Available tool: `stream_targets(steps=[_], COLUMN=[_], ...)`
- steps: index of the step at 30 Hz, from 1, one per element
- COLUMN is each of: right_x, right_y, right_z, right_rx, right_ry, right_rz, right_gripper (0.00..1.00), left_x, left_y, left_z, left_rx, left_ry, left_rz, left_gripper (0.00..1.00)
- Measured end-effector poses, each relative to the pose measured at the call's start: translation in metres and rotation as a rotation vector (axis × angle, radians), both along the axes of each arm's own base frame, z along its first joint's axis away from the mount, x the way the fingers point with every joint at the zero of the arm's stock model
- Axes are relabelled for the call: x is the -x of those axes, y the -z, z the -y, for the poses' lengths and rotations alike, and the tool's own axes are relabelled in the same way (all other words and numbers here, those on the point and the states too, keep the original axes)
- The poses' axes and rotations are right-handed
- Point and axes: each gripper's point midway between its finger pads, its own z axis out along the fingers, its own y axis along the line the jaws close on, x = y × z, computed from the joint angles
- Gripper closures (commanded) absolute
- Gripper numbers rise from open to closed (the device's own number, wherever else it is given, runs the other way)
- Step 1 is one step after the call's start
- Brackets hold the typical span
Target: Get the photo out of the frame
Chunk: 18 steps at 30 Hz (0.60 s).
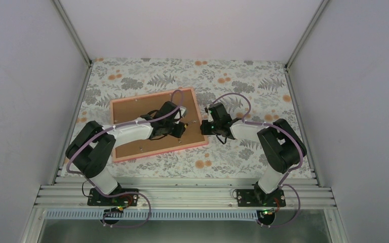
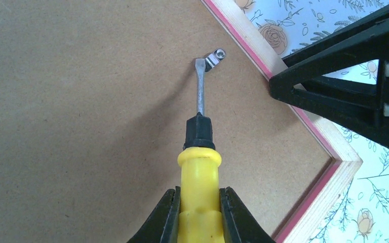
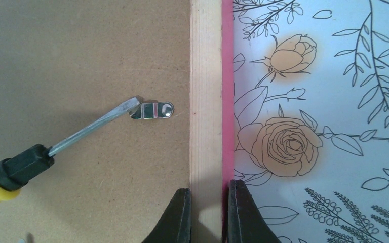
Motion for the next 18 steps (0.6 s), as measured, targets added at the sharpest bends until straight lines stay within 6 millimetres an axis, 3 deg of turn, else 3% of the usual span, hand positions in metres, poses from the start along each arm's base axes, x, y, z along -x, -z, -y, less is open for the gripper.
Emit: stream_targets(steps=[12, 18], right_x=[0.001, 0.004], right_y=[-0.001, -0.001], right_z=[0.002, 0.024], right_rx=[0.000, 0.004], right_ry=[0.012, 0.076], right_rz=[-0.007, -0.030], right_gripper=[0.96, 0.96], left_x=[0.005, 0.004], left_y=[-0.025, -0.046], left_z=[-0.011, -0.023], left_rx=[0.019, 0.037], left_ry=[-0.032, -0.087], left_rz=[0.043, 0.097], left_gripper=[0.98, 0.98])
